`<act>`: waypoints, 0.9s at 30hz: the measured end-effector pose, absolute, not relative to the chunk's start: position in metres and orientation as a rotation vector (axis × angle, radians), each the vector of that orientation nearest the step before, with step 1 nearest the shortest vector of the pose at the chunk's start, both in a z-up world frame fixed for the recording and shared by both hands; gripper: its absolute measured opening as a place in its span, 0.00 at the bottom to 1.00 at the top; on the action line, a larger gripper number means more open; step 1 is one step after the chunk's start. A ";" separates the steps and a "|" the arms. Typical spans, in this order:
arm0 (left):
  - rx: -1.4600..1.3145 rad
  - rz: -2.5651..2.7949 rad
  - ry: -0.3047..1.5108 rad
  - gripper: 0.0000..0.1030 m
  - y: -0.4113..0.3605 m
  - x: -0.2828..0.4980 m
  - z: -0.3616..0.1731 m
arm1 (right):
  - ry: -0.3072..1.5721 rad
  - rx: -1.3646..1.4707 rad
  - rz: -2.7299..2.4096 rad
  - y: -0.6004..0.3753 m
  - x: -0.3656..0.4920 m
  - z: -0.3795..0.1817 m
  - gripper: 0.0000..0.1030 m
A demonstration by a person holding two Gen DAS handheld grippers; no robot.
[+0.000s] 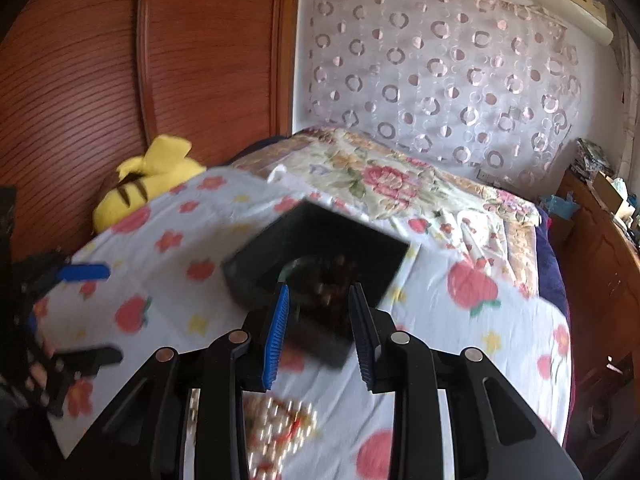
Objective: Organize jewelry
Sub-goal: 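Lower the jade bangle into the box with the left tool while the right drops the beads in, then grasp the red string bracelet with the right tool and lift it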
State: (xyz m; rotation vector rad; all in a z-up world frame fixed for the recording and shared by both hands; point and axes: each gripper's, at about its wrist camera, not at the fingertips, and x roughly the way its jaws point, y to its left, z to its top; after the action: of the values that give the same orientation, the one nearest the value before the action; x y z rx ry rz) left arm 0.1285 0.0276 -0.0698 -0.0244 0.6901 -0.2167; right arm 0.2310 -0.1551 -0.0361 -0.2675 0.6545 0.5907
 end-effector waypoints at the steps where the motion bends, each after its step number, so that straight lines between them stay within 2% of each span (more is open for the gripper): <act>1: -0.026 -0.221 0.692 0.93 0.027 0.126 -0.071 | 0.662 -0.267 0.593 -0.158 0.226 -0.040 0.33; 8: -0.045 -0.233 0.716 0.93 0.028 0.116 -0.080 | 0.735 -0.241 0.595 -0.173 0.204 -0.072 0.32; 13: -0.050 -0.239 0.729 0.93 0.027 0.113 -0.084 | 0.791 -0.239 0.584 -0.173 0.207 -0.094 0.21; 27: -0.029 -0.245 0.715 0.93 0.022 0.104 -0.081 | 0.902 -0.121 0.610 -0.176 0.220 -0.110 0.20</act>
State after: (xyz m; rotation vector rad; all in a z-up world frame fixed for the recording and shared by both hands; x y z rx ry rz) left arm 0.1042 0.0217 -0.0811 -0.0287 0.7145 -0.2445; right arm 0.2202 -0.1761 -0.1098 -0.1207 0.9018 0.6100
